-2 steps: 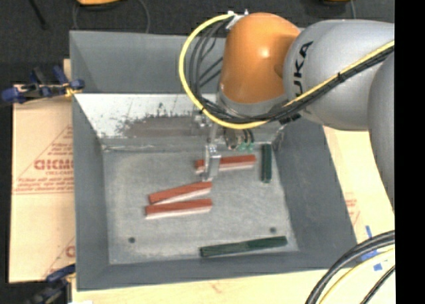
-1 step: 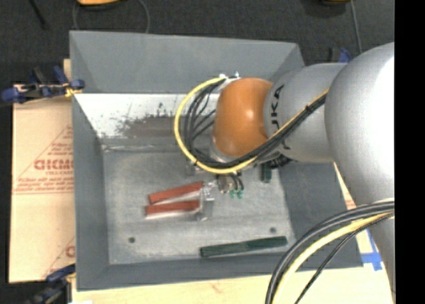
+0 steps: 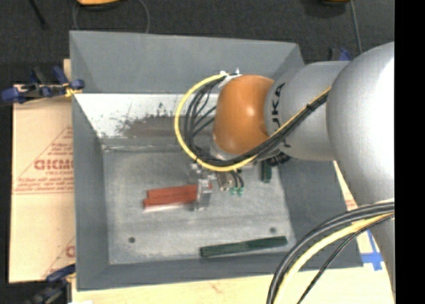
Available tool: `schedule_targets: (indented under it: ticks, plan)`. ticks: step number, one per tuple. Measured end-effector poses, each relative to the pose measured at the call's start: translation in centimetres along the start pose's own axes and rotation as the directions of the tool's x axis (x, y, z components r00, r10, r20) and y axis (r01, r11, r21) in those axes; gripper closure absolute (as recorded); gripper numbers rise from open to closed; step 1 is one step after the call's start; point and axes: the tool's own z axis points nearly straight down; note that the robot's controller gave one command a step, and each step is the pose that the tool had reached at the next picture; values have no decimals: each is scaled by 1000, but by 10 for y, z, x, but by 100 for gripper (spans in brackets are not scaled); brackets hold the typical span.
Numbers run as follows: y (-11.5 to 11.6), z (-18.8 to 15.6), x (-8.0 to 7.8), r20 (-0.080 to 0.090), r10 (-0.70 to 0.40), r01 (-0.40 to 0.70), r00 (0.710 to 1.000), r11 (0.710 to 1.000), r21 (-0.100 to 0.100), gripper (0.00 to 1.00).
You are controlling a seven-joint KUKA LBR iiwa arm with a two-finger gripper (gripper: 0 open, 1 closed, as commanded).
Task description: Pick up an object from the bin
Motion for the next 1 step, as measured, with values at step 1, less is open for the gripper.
schedule_targets:
  ticks: [1]
  plan:
    - [-28, -153, 24, 6, 70, -70, 998, 998, 1, 100]
